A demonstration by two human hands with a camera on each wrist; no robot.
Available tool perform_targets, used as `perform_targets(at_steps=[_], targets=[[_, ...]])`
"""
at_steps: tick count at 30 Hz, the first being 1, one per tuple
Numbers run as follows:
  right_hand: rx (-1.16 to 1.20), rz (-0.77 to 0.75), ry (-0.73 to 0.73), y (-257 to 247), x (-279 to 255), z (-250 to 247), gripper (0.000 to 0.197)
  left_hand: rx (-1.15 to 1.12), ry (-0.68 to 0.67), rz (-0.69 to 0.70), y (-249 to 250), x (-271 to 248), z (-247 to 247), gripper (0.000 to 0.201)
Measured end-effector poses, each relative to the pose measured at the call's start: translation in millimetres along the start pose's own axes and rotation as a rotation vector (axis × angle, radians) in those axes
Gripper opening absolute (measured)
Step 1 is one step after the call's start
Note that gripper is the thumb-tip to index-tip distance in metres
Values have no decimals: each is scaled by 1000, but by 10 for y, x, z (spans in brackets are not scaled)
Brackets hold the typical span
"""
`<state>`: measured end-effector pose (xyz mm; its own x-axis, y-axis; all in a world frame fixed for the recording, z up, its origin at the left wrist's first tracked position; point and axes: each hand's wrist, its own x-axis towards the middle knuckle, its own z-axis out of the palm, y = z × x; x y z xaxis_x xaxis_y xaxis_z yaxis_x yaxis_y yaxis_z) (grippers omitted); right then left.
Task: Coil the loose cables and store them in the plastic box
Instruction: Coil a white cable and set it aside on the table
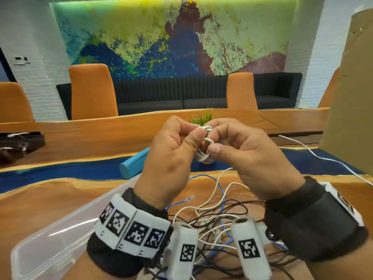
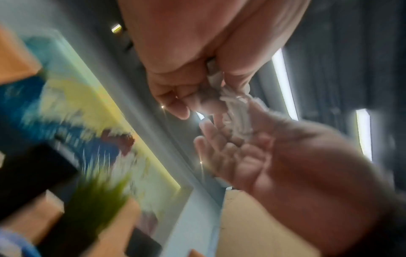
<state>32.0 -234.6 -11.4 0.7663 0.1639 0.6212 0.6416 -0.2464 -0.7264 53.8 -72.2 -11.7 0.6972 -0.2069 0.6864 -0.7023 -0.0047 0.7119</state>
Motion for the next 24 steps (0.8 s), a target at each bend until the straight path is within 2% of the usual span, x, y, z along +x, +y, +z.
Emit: perform_targets(at_steps=[2,3,5,7,9,10,11,13,14,15,16,18,21,24], targets=[[402,153,53,-43,-9,70,17,216,-27,120,-9,-13,-15,18],[546,221,68,-51,-10,102,21,253,-47,141,-10,-16,-32,15],[684,296,78,-41,-6,147,26,195,-116,95,7,-15,-68,11],[764,345,91,-41,-3,161,30,201,-188,29,2,-4,-100,19],[689,390,133,-30,-1,167,34,389,-216,64,-21,-2,-125,26],[558,378,158,-19,-3,169,30,472,-202,97,-23,2,-132,26],[349,320,176,-24,-8,165,22,521,-181,122,-24,7,-144,24],[-237,102,184,-19,-5,100,16,538,-154,128,-33,20,-182,16],[-466,3,163,-19,1,54,14,512,-171,105,-33,32,-198,13],[-592,-67,133,-30,6,9,12,453,-209,64,-39,44,-215,12],[-637,-106,97,-25,10,-42,11,364,-261,16,-37,53,-228,11],[-581,-141,42,8,20,-131,15,181,-353,-64,-18,54,-238,11],[-421,-177,-4,46,22,-214,21,-13,-378,-136,-55,44,-248,13],[-148,-64,-26,5,9,-246,16,-211,-362,-229,-117,40,-253,17]])
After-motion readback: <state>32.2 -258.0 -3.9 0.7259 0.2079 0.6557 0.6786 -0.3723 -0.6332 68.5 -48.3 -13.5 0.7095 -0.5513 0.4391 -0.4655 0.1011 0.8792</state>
